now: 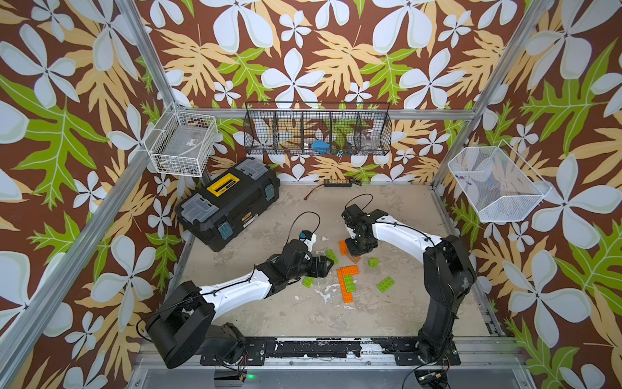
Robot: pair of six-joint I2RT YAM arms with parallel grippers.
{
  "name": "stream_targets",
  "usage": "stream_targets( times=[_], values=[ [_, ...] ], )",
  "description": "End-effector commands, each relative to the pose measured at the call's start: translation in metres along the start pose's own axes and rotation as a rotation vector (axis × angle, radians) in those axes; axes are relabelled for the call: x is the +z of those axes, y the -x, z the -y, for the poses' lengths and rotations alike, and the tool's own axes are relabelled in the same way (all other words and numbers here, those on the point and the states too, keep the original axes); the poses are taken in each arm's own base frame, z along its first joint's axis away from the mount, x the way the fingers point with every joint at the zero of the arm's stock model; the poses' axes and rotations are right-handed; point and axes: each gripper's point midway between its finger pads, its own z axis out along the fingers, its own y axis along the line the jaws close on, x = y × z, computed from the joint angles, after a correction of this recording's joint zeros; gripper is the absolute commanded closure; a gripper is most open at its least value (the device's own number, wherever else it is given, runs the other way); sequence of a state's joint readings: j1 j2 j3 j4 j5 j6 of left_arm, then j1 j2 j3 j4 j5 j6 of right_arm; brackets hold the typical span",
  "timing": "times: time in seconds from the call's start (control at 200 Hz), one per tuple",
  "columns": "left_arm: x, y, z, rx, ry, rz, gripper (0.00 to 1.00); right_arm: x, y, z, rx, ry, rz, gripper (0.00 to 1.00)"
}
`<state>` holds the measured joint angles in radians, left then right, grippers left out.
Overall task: Assemble a small pinwheel with lego
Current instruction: Pick up the lego brick from the center of the board.
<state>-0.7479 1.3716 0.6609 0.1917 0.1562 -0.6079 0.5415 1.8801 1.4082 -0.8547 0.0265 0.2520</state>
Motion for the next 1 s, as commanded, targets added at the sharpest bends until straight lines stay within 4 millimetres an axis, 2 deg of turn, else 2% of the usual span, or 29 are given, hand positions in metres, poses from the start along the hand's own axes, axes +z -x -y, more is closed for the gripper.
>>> stream_targets(
  times=[0.0,0.16,0.285,0.415,0.671,0.996],
  values=[
    [0.0,0.006,-0.002,0.005,0.018,0.022,0.16,-0.005,0.005,-0.026,-0.043,0.136,0.019,0.72],
    [-0.008,0.007,-0.016,-0.022,0.061,0.053,0.17,0.002,0.007,-0.055,-0.103,0.158,0.013,0.73],
    [-0.012,0.004,-0.026,-0.053,0.065,0.057,0.17,0.012,0.01,-0.062,-0.126,0.146,-0.001,0.73],
    [-0.013,0.001,-0.028,-0.056,0.068,0.051,0.17,0.014,0.013,-0.069,-0.131,0.17,-0.006,0.73],
    [-0.013,-0.001,-0.029,-0.06,0.067,0.047,0.17,0.023,0.01,-0.076,-0.142,0.181,-0.034,0.73],
    [-0.013,-0.002,-0.028,-0.056,0.063,0.043,0.18,0.034,0.004,-0.073,-0.137,0.153,-0.071,0.75]
  ],
)
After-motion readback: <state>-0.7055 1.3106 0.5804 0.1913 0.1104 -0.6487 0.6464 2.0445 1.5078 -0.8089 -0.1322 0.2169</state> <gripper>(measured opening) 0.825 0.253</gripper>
